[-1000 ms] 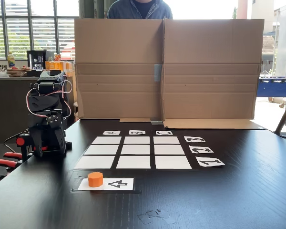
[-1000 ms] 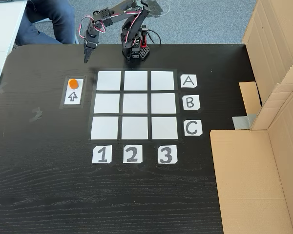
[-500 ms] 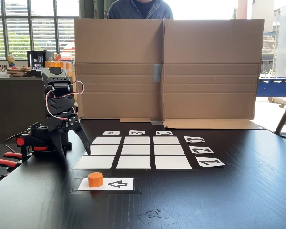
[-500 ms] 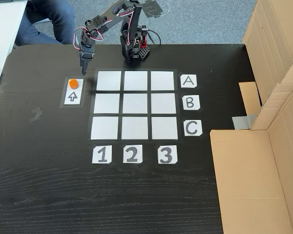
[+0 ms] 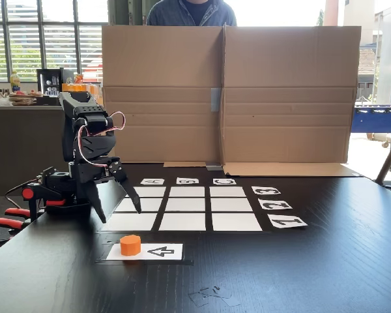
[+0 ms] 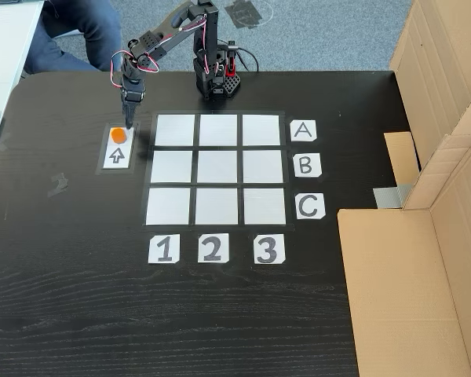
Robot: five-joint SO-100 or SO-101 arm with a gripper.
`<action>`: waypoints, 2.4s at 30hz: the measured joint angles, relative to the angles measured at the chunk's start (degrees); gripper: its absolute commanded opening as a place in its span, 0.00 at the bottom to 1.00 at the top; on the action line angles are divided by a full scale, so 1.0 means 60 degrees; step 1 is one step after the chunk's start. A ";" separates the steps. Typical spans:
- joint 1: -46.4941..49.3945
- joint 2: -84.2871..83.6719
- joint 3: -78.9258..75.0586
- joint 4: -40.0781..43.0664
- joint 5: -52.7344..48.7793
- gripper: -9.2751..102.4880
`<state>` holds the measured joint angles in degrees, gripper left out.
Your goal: Pick up the round, orange token and place it in the grid on square A1.
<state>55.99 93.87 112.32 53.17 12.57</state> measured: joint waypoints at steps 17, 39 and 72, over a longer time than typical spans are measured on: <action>-0.0308 -0.1538 -0.1084 0.0000 0.0205 0.36; -0.0337 -0.2827 -0.2285 0.0000 0.0205 0.37; -0.0322 -0.3955 -0.3369 0.0000 0.0205 0.37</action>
<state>54.05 70.14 92.11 53.17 13.80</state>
